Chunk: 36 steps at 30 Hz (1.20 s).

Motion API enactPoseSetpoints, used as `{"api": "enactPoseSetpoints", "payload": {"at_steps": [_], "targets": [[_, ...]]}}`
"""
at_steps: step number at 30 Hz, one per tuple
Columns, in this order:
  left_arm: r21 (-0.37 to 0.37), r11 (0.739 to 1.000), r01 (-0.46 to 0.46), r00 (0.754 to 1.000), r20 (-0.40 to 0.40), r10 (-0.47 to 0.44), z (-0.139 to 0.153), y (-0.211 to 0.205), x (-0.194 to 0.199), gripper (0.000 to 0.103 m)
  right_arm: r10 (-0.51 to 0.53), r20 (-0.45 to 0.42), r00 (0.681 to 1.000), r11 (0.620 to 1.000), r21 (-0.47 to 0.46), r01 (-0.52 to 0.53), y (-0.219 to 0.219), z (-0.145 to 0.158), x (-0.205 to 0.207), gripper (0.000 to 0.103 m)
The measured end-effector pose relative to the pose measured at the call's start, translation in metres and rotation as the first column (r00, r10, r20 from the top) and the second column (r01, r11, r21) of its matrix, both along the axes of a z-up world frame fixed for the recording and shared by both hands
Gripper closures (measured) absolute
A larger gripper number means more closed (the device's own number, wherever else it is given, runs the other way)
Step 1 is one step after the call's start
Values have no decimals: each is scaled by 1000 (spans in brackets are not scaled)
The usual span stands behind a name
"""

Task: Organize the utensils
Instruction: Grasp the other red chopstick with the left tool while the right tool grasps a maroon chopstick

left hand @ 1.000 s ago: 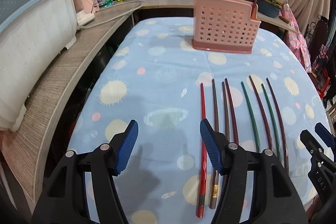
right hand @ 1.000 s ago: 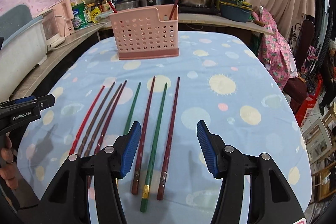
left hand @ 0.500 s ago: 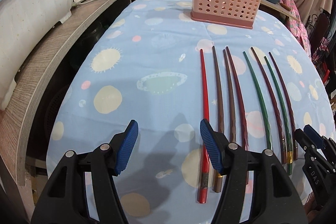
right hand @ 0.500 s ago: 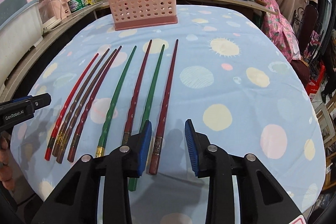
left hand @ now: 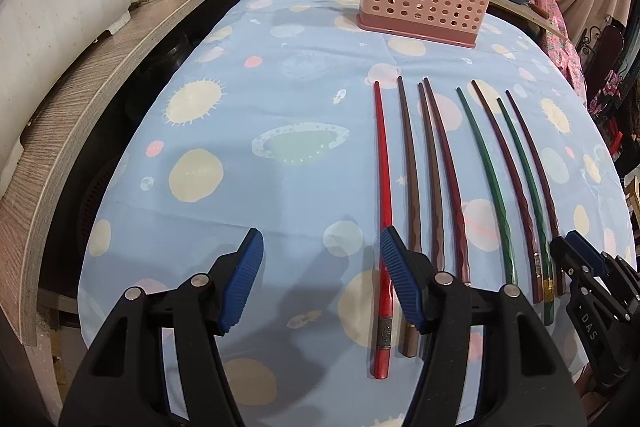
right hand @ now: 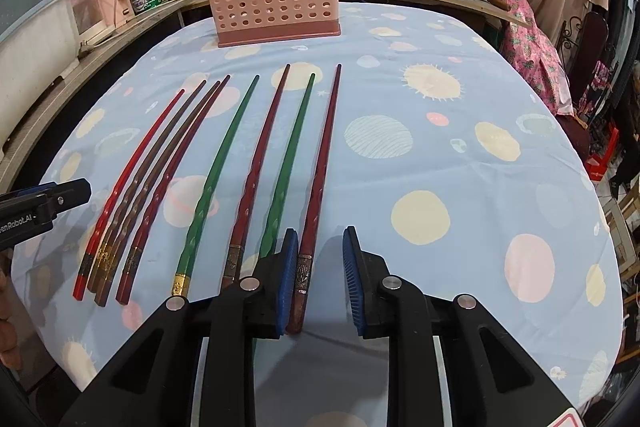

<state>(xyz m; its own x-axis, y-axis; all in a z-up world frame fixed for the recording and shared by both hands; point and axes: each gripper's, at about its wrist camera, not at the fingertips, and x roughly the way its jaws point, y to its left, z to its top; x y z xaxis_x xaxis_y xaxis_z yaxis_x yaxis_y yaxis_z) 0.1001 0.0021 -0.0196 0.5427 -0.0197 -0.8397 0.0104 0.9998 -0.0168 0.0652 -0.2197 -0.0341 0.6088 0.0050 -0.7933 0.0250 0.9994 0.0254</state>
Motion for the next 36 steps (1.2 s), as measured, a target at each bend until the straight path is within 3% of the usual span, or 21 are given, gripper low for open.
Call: {"api": "enactPoseSetpoints", "payload": {"at_steps": [15,25,29,33,36], "targets": [[-53,998,21,999,-47,-24,-8,-4,-16,45,48,-10,999,999,0,-48,-3,0,3,81],[-49,999,-3,997,-79,-1,-19,-3,-20,46,66,-31,997,998,-3,-66,-2,1,5,82],[-37,999,21,997,-79,-24,-19,-3,-20,58,48,-48,998,999,5,-48,-1,1,8,87],[-15,997,76,993,-87,-77,-18,0,-15,88,23,-46,999,1000,-1,-23,5,1,7,93],[-43,995,86,990,-106,-90,-17,8,-8,94,12,-53,999,1000,-10,-12,8,2,9,95]]}}
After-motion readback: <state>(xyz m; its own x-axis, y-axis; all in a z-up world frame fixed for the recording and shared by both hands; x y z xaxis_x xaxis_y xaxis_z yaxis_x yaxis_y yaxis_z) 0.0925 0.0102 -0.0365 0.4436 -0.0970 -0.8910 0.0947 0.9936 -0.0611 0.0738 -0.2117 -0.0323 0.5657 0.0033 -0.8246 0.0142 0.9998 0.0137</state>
